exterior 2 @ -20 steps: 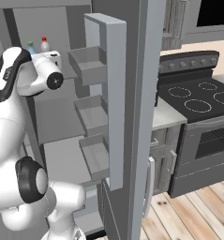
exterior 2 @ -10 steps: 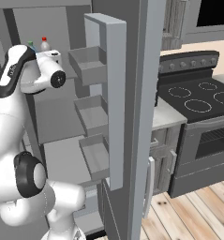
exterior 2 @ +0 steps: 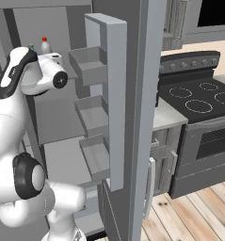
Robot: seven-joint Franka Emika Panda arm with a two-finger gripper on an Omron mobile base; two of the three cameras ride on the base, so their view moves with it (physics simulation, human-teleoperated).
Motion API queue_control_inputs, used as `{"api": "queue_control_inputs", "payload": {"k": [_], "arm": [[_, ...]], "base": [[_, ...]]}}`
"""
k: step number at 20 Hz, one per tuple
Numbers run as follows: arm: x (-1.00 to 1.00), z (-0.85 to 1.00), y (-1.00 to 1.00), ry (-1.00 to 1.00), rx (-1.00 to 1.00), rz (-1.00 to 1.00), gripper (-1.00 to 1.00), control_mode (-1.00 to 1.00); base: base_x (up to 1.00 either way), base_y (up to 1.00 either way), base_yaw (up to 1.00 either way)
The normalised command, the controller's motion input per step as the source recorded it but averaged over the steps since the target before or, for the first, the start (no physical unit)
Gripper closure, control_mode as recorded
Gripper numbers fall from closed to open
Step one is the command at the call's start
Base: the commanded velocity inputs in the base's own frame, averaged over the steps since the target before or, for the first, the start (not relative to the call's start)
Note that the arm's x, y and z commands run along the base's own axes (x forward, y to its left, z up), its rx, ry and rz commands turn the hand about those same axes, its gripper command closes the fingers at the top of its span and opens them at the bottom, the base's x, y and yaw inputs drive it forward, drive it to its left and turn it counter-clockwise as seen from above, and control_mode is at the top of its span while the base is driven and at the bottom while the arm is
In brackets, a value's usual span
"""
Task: Take the bottled waters from the counter and place them in the freezer to freeze. Close the freezer door after placing the bottles.
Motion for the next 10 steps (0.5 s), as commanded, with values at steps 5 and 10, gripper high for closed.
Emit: {"api": "queue_control_inputs", "payload": {"k": [5, 10], "arm": [[0.00, -0.34, 0.00, 0.03, 0.00, 0.00, 1.00, -1.00], [0.02, -0.12, 0.00, 0.00, 0.00, 0.00, 1.00, -1.00]], "base": [[0.00, 0.00, 0.00], [0.00, 0.00, 0.00]]}}
